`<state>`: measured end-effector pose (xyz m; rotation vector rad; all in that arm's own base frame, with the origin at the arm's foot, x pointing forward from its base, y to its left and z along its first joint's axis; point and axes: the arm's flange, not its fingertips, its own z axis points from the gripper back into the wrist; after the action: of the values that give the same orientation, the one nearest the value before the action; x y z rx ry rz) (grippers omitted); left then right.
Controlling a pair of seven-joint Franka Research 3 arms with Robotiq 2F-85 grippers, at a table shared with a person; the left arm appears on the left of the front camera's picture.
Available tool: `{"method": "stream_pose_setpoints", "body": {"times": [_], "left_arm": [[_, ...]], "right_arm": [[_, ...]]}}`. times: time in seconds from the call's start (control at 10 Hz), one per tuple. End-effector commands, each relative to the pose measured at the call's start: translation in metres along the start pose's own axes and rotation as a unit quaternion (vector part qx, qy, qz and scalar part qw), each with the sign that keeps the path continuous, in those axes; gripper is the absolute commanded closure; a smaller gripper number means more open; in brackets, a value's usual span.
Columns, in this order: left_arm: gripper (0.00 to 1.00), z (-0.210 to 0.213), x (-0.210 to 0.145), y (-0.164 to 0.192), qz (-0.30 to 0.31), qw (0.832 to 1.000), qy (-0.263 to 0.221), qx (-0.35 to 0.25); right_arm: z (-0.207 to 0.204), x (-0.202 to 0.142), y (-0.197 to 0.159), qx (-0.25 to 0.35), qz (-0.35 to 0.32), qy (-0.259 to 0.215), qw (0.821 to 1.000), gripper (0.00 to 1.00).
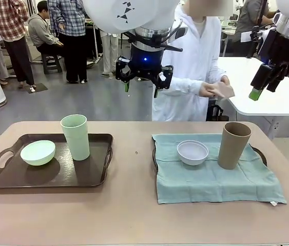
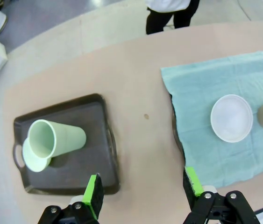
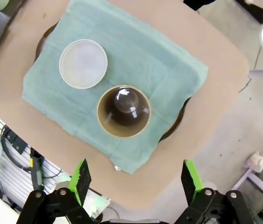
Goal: Set up a tray with a mat and arrange the tableware.
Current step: Pick up the Picnic Bowl and Reusable plastic cup from the Handle tray in front of the human's position and hold them in the air.
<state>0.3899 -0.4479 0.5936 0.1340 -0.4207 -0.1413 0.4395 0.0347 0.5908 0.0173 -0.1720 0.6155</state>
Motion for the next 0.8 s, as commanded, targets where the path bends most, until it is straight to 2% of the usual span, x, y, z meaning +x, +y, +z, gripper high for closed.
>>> {"method": "stream_pose_setpoints", "body": {"times": [0.0,0.1,0.2,0.3,0.4,0.5,0.7], "left_arm": [[0.11,0.000,0.001,0.003,-0.008,1.000,-0.008,-0.004],[0.11,0.000,0.000,0.000,0.000,1.000,0.000,0.000],[0.11,0.002,0.004,0.027,-0.068,0.991,0.073,-0.094],[0.11,-0.008,0.001,0.070,-0.070,0.980,0.122,-0.143],[0.11,-0.019,-0.008,0.116,-0.072,0.971,0.152,-0.172],[0.11,-0.034,-0.019,0.156,-0.091,0.962,0.180,-0.183],[0.11,-0.048,-0.037,0.226,-0.071,0.966,0.188,-0.165]], "right_arm": [[-0.003,-0.003,0.000,0.004,0.009,-0.012,1.000,0.00],[-0.003,-0.003,0.000,0.004,0.009,-0.012,1.000,0.00],[0.000,0.000,0.000,0.000,0.000,0.000,1.000,0.00],[-0.010,-0.027,-0.010,0.011,-0.041,0.008,0.999,0.00],[-0.020,-0.051,-0.022,0.022,-0.090,0.022,0.995,0.00],[-0.030,-0.068,-0.029,0.031,-0.114,0.056,0.991,0.00],[-0.038,-0.104,-0.051,0.046,-0.193,0.077,0.977,0.00]]}}
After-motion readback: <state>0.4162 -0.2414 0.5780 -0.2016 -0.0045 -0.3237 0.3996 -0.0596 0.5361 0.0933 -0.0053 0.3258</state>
